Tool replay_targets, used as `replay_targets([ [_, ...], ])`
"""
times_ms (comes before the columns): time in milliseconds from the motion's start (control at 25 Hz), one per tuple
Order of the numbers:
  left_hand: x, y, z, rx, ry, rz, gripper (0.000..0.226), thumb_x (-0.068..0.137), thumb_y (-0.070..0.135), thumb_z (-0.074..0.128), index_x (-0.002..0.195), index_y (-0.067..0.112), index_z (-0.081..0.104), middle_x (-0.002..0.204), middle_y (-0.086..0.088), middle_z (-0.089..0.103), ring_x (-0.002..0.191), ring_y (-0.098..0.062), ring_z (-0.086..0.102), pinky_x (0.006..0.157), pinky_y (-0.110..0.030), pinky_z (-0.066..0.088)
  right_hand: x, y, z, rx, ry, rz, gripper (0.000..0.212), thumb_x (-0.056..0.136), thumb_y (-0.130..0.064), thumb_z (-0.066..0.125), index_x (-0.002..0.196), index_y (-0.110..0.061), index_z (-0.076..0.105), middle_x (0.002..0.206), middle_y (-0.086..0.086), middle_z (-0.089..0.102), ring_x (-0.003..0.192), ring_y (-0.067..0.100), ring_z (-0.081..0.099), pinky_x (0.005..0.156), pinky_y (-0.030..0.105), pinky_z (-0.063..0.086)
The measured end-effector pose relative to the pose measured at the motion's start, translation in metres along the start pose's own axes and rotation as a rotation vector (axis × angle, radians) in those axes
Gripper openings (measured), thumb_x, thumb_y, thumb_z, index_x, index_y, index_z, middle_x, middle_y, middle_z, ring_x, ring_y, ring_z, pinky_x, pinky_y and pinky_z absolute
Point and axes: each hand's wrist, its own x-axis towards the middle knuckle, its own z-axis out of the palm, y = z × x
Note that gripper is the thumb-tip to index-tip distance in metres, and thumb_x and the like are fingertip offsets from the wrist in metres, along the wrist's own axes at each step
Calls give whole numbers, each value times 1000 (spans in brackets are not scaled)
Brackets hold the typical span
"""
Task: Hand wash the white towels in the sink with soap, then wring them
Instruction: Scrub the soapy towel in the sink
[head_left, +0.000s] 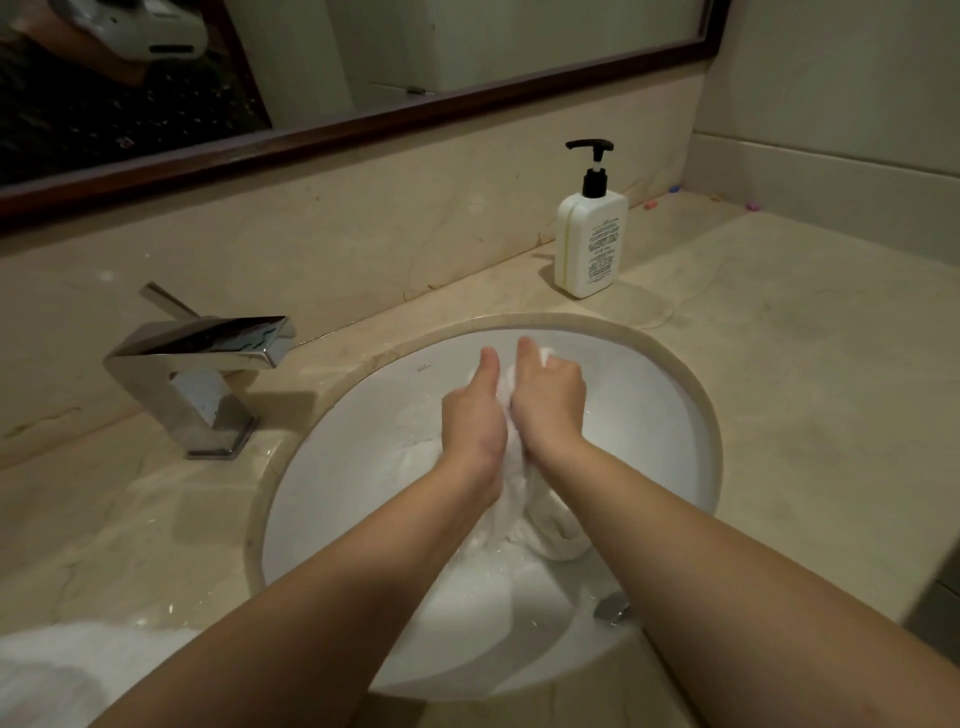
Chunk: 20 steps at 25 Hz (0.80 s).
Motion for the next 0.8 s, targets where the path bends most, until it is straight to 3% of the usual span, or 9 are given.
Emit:
replay_targets([
  [160, 3, 2, -1, -73, 15, -26, 50, 100, 53, 54, 90, 7, 73, 86, -11, 75, 80, -24, 74, 74, -35, 57, -10, 2, 1, -15, -108, -54, 46, 100, -40, 54, 67, -9, 62, 68, 8, 67, 66, 23, 65, 62, 32, 47],
  [280, -1, -2, 2, 11, -7, 16, 55, 100, 56, 50, 101, 7, 75, 93, -14, 78, 89, -28, 76, 84, -41, 60, -1, 0, -4, 17, 22, -29, 51, 101, -41, 52, 60, -11, 54, 65, 8, 63, 67, 26, 62, 64, 35, 44],
  [440, 4, 0, -2, -90, 24, -20, 51, 99, 54, 54, 87, 9, 74, 83, -10, 76, 82, -27, 74, 78, -39, 58, -8, 4, 5, -35, -128, -56, 50, 98, -48, 54, 65, -11, 61, 72, 10, 70, 76, 30, 69, 71, 40, 53],
  [560, -1, -2, 0, -17, -10, 1, 57, 99, 59, 51, 104, 8, 75, 94, -13, 78, 91, -30, 76, 86, -44, 60, 2, 1, 0, -7, 14, -6, 50, 99, -48, 53, 60, -16, 52, 72, 11, 65, 82, 35, 67, 75, 40, 50],
  [720, 5, 0, -4, -94, 29, -27, 53, 98, 59, 54, 103, 9, 73, 92, -9, 77, 85, -25, 75, 78, -37, 58, -9, 3, 2, -13, -144, -60, 50, 100, -44, 54, 59, -15, 54, 63, 5, 61, 64, 24, 61, 63, 33, 45],
  [800, 1, 0, -1, -31, 7, -21, 55, 99, 60, 50, 106, 10, 73, 95, -11, 78, 89, -28, 76, 82, -41, 61, -4, 3, 0, -12, -32, -29, 52, 100, -44, 52, 58, -15, 50, 64, 5, 60, 65, 24, 59, 64, 33, 44],
])
